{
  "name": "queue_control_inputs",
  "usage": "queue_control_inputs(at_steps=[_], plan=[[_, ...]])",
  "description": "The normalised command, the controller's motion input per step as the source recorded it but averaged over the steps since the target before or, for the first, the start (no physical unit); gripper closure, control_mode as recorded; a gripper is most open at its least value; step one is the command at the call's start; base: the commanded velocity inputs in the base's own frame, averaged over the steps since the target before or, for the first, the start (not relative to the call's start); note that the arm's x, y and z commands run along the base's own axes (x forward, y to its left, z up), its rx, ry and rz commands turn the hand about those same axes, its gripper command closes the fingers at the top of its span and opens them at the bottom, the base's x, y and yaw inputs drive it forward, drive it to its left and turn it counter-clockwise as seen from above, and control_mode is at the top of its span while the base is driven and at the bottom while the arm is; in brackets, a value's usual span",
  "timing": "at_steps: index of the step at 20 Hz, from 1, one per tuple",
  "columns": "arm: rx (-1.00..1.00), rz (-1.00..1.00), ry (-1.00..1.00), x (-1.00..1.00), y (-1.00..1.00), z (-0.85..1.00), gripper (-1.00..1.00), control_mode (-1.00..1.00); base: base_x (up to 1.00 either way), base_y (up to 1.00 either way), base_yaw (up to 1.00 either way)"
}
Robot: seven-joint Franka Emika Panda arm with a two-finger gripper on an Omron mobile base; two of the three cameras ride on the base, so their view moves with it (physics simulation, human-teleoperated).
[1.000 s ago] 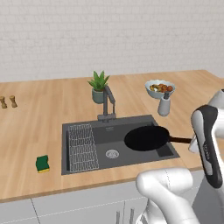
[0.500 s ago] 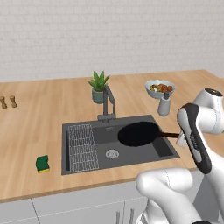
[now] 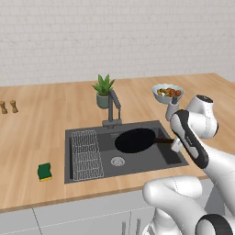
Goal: Pick the pan and sponge and place them into the sink. Then turn on the water.
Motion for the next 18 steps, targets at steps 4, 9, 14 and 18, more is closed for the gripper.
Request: queue_control_inputs(at_steps=[4, 9, 14, 18], plan=[[0.00, 0.03, 0.00, 0.25, 0.08, -0.44, 1.00, -1.00, 0.00, 0.00, 0.00], [0.00, 0.00, 0.00, 0.26, 0.01, -0.38, 1.00, -1.00, 0.00, 0.00, 0.00], [0.00, 0.00, 0.00, 0.13, 0.12, -0.29, 1.00, -1.00, 0.00, 0.00, 0.00], [0.00, 0.00, 0.00, 0.20, 0.14, -0.29, 1.00, -1.00, 0.00, 0.00, 0.00]])
